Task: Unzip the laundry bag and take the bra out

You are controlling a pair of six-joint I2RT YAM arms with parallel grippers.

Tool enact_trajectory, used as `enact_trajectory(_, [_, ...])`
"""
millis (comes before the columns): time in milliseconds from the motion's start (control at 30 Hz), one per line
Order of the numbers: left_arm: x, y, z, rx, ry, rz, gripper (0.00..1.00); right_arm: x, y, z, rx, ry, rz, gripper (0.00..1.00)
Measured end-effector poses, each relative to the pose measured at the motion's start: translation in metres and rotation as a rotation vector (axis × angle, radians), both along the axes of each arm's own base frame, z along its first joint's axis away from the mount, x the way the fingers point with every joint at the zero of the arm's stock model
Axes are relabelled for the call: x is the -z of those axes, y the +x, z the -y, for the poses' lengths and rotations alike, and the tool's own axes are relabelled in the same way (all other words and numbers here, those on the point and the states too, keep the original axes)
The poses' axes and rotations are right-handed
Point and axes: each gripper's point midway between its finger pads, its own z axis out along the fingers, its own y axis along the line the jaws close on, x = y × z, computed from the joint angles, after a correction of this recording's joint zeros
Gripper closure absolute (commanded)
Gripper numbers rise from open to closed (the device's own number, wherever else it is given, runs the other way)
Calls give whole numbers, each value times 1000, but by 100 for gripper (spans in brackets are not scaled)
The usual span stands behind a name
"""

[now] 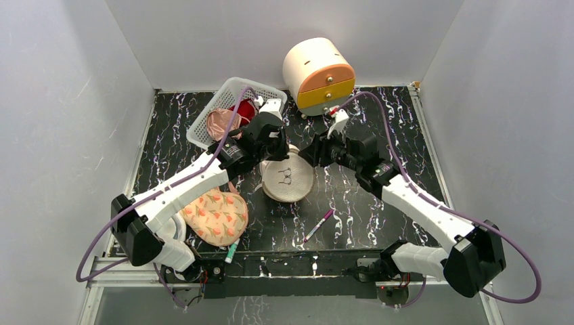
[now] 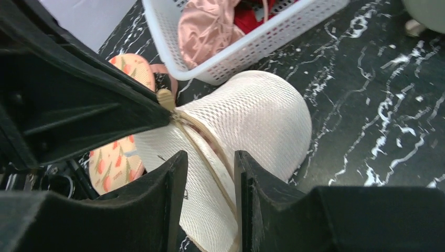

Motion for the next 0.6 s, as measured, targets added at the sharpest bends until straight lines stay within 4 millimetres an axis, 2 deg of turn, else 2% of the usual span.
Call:
enact_trajectory(100, [1,-1,2,10,-2,-7,100,-3,-2,-12,-76,3,1,70])
enact_trajectory(300, [0,-2,3,19,-4,-8,100,8,-11,-24,-167,5,-37,72])
enact_trajectory(333, [0,-2,4,21,-4,-8,100,9,-12,-26,-180,8,-41,72])
enact_trajectory(433, [1,-2,4,22,-3,-8,100,11,-12,-28,-190,10,-47,60])
enact_trajectory(600, [1,-2,4,27,-6,-11,100,12,-7,-28,-169,14,-49,61])
